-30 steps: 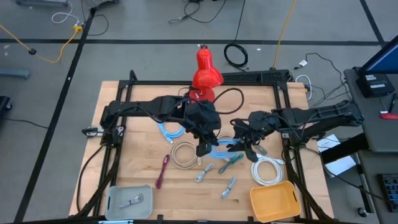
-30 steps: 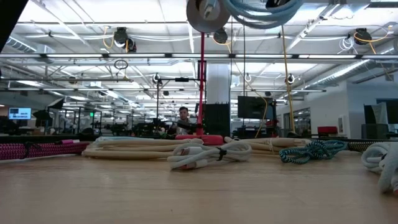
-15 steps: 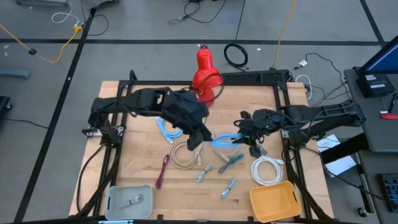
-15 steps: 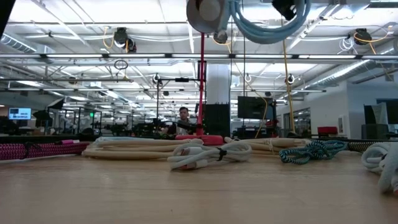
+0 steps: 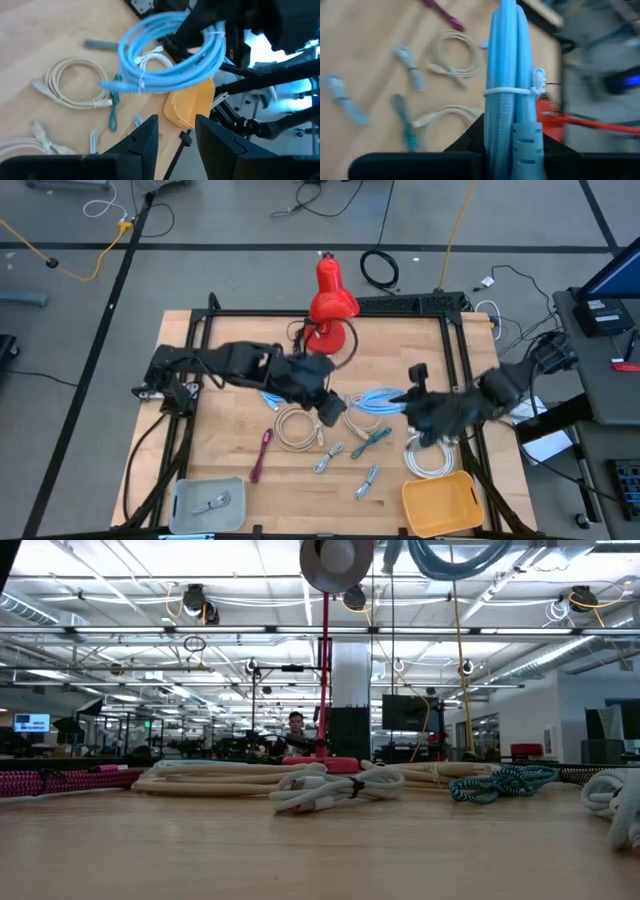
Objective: Pick & Place USB Port
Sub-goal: Put the top blue HDMI cable into the yellow bin
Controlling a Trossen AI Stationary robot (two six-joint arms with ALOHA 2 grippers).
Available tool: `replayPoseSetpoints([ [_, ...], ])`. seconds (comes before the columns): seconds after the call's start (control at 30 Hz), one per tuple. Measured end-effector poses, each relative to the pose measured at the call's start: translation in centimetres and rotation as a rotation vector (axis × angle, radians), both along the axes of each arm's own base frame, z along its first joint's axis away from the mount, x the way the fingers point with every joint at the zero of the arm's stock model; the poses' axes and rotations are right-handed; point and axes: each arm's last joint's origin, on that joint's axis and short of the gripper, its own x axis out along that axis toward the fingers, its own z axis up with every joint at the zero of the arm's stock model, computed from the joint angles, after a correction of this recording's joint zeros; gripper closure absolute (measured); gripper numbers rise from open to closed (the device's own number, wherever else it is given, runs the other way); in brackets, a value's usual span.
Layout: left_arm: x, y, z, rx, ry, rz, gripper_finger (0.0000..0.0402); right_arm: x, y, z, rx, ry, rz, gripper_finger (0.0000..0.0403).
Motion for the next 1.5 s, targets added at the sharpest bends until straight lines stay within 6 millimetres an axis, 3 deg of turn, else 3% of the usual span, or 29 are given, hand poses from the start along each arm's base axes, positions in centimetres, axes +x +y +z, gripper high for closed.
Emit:
replayPoseSetpoints([
  [0.23,0.4,-4.0,-2.1,-0.021,0.0,0.036,0.0271,1.8,5.0,-3.4,-0.224,-0.006,-0.065,0.0363],
  [0.43,-0.7,-8.5,-3.6,-0.014,-0.009,0.07,0.0271,2.4,8.8,-6.7,-0.195,0.073,-0.025,0.0363],
  [0.6,-1.8,-11.0,-4.7,-0.01,-0.009,0.147,0.0271,0.1,11.6,-6.7,0.016,0.169,-0.016,0.0363],
  [0.8,-2.9,-13.0,-5.3,-0.012,-0.015,0.176,0.0271,-3.9,13.1,-2.9,0.236,0.27,-0.139,0.0363],
  [0.93,-3.2,-13.5,-5.2,0.002,-0.047,0.222,0.0271,-6.3,14.5,-2.0,0.402,0.424,-0.156,0.0363],
  [1.1,-3.5,-13.9,-5.0,-0.003,-0.096,0.299,0.0271,-9.5,16.4,-4.0,0.384,0.603,-0.164,0.0363],
  [1.23,-3.5,-14.3,-4.6,-0.016,-0.16,0.335,0.0271,-11.2,18.0,-6.0,0.319,0.627,-0.161,0.0363],
  [1.5,-3.6,-14.9,-4.1,-0.04,-0.223,0.372,0.0271,-11.3,20.0,-8.9,0.261,0.544,-0.16,0.0363],
])
